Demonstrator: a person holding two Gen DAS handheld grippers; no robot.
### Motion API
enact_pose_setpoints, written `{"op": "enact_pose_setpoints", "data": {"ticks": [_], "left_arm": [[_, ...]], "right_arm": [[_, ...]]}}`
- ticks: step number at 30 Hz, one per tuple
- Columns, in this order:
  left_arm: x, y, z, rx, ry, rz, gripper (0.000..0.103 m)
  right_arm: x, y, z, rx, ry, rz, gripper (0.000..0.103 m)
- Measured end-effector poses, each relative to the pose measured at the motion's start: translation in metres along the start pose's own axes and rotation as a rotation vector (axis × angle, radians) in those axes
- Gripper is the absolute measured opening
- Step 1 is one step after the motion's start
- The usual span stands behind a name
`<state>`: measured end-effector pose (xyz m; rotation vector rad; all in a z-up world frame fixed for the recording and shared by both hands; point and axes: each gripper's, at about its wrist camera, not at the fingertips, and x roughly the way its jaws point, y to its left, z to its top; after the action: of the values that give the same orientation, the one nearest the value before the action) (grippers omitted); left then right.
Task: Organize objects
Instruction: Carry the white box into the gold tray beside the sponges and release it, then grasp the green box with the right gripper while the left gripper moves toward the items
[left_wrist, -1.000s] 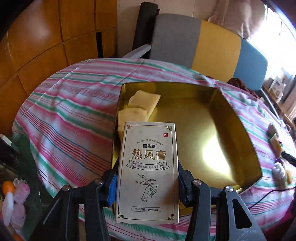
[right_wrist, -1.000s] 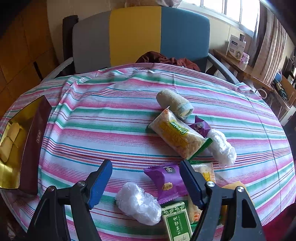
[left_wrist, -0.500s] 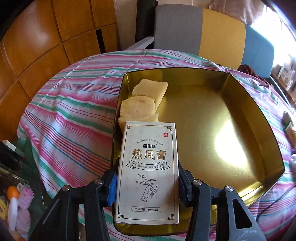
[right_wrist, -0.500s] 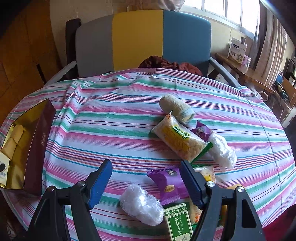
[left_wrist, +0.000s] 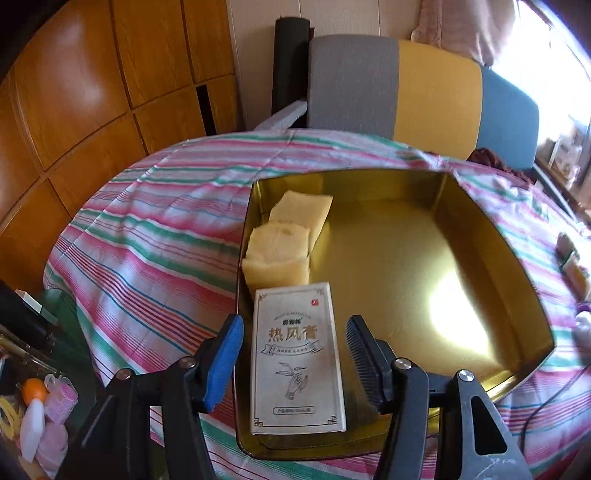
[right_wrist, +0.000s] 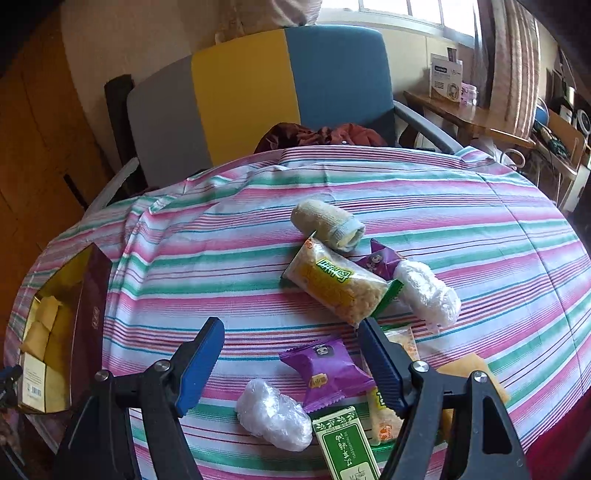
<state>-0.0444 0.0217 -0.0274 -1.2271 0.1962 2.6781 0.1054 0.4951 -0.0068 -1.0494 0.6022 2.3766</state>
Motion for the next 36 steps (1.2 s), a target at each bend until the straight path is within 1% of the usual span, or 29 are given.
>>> {"op": "enact_pose_setpoints", "data": {"ticks": [1, 2, 3, 5, 9, 10, 12, 16, 21, 22, 24, 26, 28, 29, 30, 33, 36], "left_arm": [[-0.004, -0.001, 0.001, 0.001, -0.010, -0.007, 0.059], [-0.008, -0.003, 0.003, 0.003, -0.024, -0.018, 0.060], [-0.011, -0.004, 0.004, 0.004, -0.034, -0.029, 0.061], [-0.016, -0.008, 0.006, 0.010, -0.048, -0.051, 0.062], [-0.022, -0.017, 0.008, 0.021, -0.060, -0.099, 0.062], [-0.023, -0.019, 0.008, 0.023, -0.060, -0.107, 0.062], [-0.024, -0.023, 0.008, 0.028, -0.058, -0.122, 0.062], [-0.025, -0.028, 0.008, 0.032, -0.056, -0.142, 0.062], [-0.029, -0.036, 0.008, 0.047, -0.063, -0.163, 0.063], [-0.030, -0.039, 0.008, 0.054, -0.066, -0.170, 0.063], [-0.034, -0.044, 0.009, 0.065, -0.075, -0.184, 0.064], [-0.038, -0.050, 0.011, 0.075, -0.082, -0.199, 0.066], [-0.041, -0.056, 0.014, 0.088, -0.086, -0.217, 0.066], [-0.042, -0.060, 0.016, 0.098, -0.090, -0.228, 0.067], [-0.045, -0.067, 0.018, 0.111, -0.093, -0.241, 0.067], [-0.050, -0.086, 0.023, 0.146, -0.102, -0.287, 0.067], [-0.059, -0.113, 0.029, 0.206, -0.120, -0.355, 0.067]], "right_arm": [[-0.002, -0.008, 0.002, 0.044, 0.004, 0.020, 0.074], [-0.004, -0.012, 0.003, 0.069, 0.011, 0.033, 0.070], [-0.005, -0.016, 0.003, 0.088, 0.018, 0.042, 0.069], [-0.008, -0.017, 0.001, 0.086, 0.044, 0.052, 0.068], [-0.011, -0.018, -0.010, 0.062, 0.130, -0.006, 0.067], [-0.012, -0.019, -0.013, 0.052, 0.150, -0.012, 0.066], [-0.011, -0.019, -0.021, 0.016, 0.219, -0.025, 0.066], [-0.008, -0.020, -0.037, -0.030, 0.306, -0.057, 0.064], [0.002, -0.020, -0.051, -0.063, 0.392, -0.094, 0.058], [0.005, -0.019, -0.053, -0.072, 0.406, -0.103, 0.053], [0.011, -0.018, -0.057, -0.086, 0.431, -0.118, 0.050], [0.017, -0.018, -0.060, -0.091, 0.453, -0.132, 0.045], [0.019, -0.017, -0.061, -0.095, 0.464, -0.125, 0.041], [0.020, -0.016, -0.062, -0.104, 0.465, -0.129, 0.034], [0.021, -0.015, -0.063, -0.109, 0.471, -0.137, 0.032], [0.019, -0.019, -0.063, -0.087, 0.461, -0.136, 0.030], [0.009, -0.028, -0.062, -0.025, 0.414, -0.078, 0.030]]}}
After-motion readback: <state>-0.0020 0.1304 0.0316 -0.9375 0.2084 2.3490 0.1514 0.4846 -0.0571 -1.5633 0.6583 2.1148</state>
